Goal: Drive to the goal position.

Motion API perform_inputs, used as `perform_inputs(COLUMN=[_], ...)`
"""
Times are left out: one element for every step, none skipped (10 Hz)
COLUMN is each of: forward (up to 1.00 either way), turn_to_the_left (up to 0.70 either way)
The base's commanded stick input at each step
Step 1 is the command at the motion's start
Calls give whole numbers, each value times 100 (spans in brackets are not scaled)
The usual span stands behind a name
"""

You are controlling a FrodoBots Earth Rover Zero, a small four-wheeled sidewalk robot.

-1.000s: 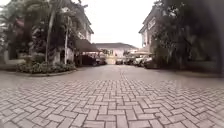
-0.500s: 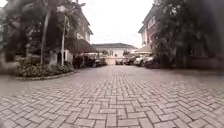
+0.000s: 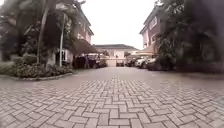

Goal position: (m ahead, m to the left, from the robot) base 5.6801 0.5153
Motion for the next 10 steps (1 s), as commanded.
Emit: perform_inputs(forward=[70, 70, 70, 70, 70, 70, 70, 70, 70, 70], turn_to_the_left=[0, 0, 0, 0, 0, 0, 0, 0, 0, 0])
